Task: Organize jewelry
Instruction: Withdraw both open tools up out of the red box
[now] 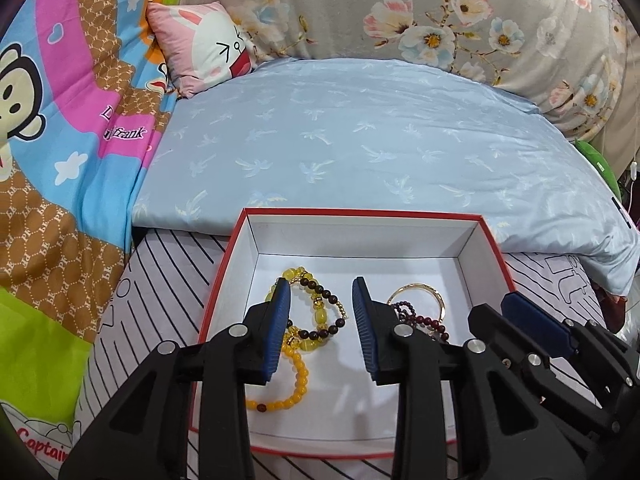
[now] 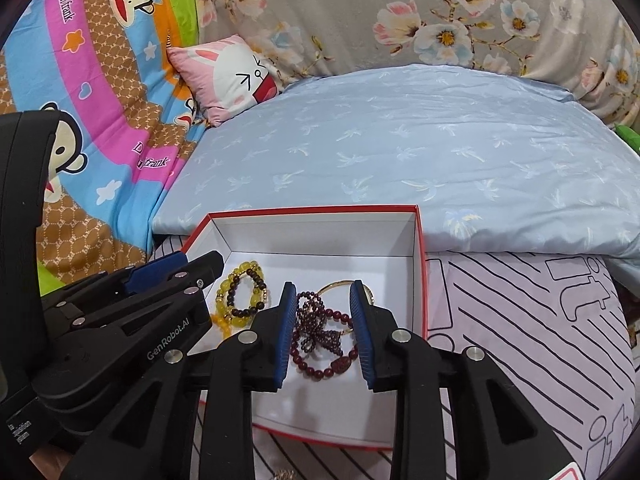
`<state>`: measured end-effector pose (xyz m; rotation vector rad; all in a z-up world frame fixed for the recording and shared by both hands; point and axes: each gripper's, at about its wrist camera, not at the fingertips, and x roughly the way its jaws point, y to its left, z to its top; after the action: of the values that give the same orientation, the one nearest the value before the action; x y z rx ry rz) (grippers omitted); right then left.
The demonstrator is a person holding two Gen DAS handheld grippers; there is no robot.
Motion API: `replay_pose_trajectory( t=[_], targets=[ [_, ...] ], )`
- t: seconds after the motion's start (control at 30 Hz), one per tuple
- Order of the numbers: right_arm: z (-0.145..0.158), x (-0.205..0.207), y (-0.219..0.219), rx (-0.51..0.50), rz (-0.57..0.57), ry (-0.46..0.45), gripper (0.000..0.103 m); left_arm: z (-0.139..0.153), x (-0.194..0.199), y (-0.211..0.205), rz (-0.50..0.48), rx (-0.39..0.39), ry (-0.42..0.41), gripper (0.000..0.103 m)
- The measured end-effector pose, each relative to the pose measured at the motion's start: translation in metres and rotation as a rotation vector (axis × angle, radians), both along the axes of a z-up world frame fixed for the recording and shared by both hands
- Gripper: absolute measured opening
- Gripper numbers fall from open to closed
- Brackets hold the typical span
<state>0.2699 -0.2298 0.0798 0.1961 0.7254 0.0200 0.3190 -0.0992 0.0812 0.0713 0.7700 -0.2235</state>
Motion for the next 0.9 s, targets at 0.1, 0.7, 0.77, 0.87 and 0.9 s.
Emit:
replay_pose_trajectory(
  t=[0.1,0.7,0.77,0.87,0.9],
  targets=[
    [0.006,-0.01,0.001,0.0,-0.004,-0.006,0.029,0.008,-0.01,0.001,-0.004,-0.001,-0.01,0.031],
    [0.003,-0.099,-0.001,0.024,-0.023,0.032,0.03,0.011,-0.086,0.048,0.004,-0.03,0.023,0.032],
    [-0.004,-0.114,-0.002,0.026,-0.031,0.05,0.03,0.002,-0.097,0.056,0.014,-0.019,0.039,0.032],
    [-0.018,-0.137,-0.004,0.049,-0.045,0.08,0.03,-0.012,-0.117,0.066,0.023,-0.012,0.071,0.032],
    [-0.023,-0.145,-0.005,0.045,-0.05,0.092,0.03,-0.018,-0.125,0.069,0.03,-0.013,0.083,0.033]
  ],
)
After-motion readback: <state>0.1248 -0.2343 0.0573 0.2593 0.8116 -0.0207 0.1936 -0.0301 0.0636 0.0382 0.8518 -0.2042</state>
